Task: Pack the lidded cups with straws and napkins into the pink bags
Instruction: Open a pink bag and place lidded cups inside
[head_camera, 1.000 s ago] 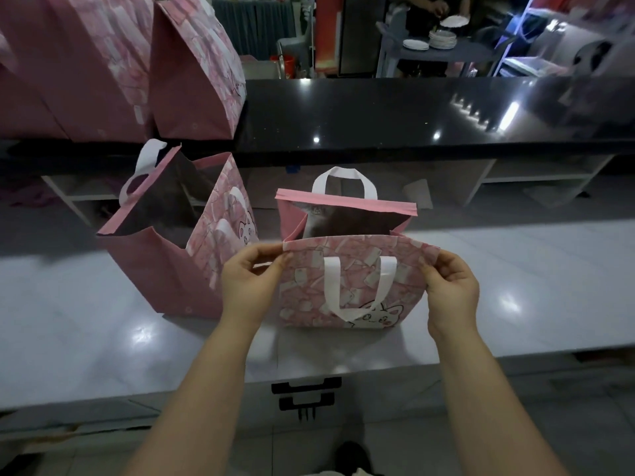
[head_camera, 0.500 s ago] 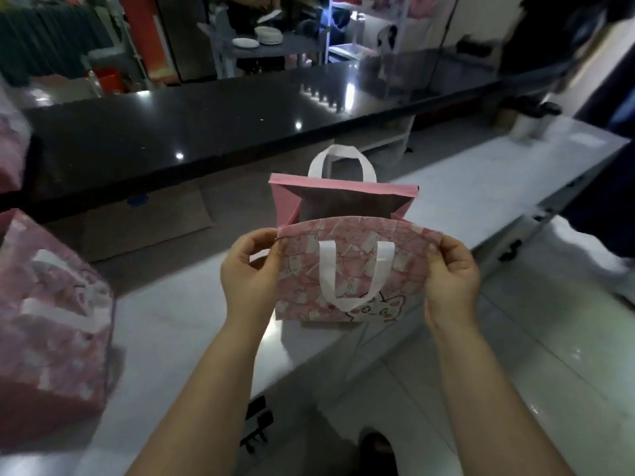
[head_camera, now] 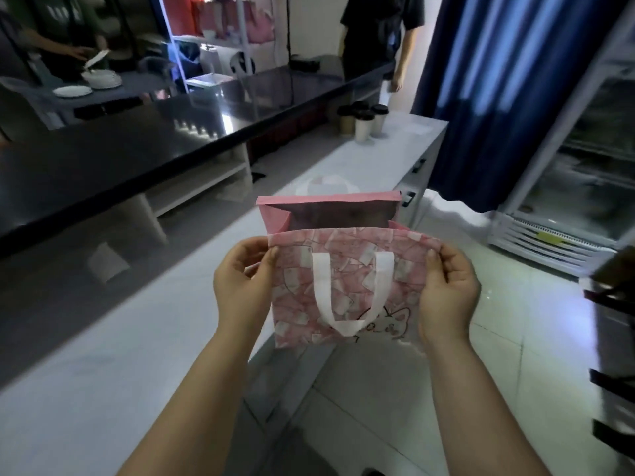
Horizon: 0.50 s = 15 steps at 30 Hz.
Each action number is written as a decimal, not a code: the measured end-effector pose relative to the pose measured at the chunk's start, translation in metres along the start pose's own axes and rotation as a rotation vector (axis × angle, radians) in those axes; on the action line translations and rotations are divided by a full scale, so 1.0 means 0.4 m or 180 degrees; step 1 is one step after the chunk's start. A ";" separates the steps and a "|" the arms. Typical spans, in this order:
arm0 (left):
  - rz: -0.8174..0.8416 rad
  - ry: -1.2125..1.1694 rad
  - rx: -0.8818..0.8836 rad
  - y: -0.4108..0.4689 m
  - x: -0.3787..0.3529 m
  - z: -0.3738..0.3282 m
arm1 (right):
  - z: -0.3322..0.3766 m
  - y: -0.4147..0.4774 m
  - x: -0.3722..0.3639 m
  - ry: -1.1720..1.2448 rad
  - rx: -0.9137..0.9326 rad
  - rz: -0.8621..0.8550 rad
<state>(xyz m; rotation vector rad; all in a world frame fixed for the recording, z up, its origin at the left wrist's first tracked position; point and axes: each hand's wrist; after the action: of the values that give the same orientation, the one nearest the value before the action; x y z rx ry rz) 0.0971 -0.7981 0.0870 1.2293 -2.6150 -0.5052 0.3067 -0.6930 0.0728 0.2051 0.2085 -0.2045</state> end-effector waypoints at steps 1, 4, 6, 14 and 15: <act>0.0025 -0.0074 0.0015 0.013 -0.064 0.003 | -0.004 0.055 0.022 -0.0027 0.0069 -0.0054; 0.0068 -0.0285 0.0057 0.048 -0.253 0.009 | -0.021 0.221 0.088 -0.0049 0.0143 -0.0141; 0.0130 -0.0324 0.0046 0.067 -0.375 0.013 | -0.037 0.324 0.134 -0.0111 0.0128 -0.0237; 0.0610 -0.0019 -0.0159 0.144 -0.739 0.052 | -0.089 0.641 0.253 -0.0516 0.0083 -0.0655; 0.0665 0.0027 -0.0253 0.160 -0.776 0.057 | -0.100 0.673 0.258 -0.0529 0.0092 -0.0702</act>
<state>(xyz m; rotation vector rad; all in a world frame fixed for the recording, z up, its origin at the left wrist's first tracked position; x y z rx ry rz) 0.2402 -0.5147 0.0782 0.9192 -2.6481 -0.5564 0.4576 -0.4448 0.0598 0.1927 0.0625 -0.4420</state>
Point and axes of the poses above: each hand's wrist, its own y-axis towards the middle knuckle, its own x-axis out of the back of the hand, z = x × y, and after that the axes turned 4 degrees about -x, right-handed
